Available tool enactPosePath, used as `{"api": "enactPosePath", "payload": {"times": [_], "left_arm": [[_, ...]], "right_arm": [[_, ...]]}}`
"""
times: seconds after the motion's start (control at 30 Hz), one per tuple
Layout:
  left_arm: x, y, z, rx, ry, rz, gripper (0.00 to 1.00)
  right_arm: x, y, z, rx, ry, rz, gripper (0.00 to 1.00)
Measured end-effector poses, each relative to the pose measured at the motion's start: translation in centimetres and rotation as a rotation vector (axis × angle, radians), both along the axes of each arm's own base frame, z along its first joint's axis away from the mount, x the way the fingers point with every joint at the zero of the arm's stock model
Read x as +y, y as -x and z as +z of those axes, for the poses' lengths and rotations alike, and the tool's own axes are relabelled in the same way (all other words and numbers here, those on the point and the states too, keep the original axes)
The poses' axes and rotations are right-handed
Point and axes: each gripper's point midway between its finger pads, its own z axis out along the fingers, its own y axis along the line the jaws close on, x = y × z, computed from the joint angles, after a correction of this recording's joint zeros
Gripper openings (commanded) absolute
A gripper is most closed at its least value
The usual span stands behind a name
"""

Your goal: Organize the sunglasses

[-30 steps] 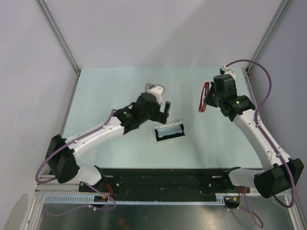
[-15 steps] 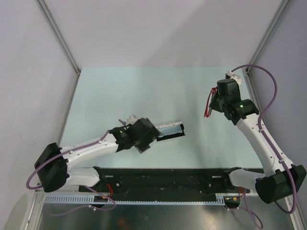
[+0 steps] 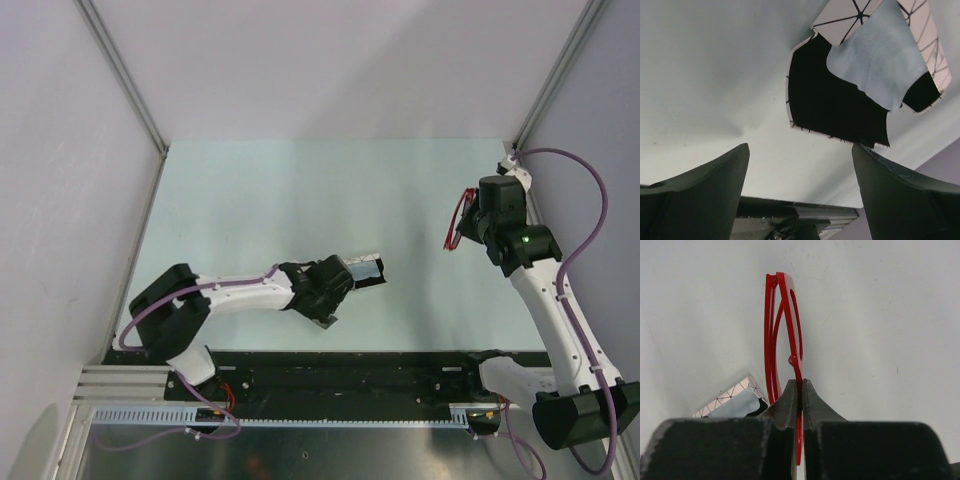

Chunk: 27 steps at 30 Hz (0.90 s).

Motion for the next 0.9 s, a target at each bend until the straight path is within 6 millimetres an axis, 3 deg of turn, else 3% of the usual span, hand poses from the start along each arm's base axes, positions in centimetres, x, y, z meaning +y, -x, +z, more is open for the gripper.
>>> {"api": "enactPosePath", "payload": {"times": [0.27, 0.37, 0.6, 0.73, 0.9], "left_arm": [[-0.7, -1.1, -1.9, 0.006, -0.051, 0.026, 0.8], [-0.8, -1.7, -1.5, -0.018, -0.056, 0.036, 0.8], [-2.3, -3.7, 0.8, -0.094, -0.02, 0.066, 0.68], [-2.7, -4.1, 0.6, -0.095, -0.022, 0.069, 0.68], [-2.7, -3.7, 0.0, -0.083, -0.034, 0.062, 0.56]], "right_arm": [[-0.3, 1.2, -1.1, 0.026, 0.006, 0.02, 0.0], [-0.4, 1.5, -0.9, 0.021, 0.008, 0.022, 0.0], [-0.3, 1.7, -0.9, 0.02, 0.006, 0.028, 0.0], [-0.4, 1.7, -1.1, 0.024, 0.008, 0.027, 0.0], [-0.5, 1.7, -1.1, 0.024, 0.01, 0.027, 0.0]]}}
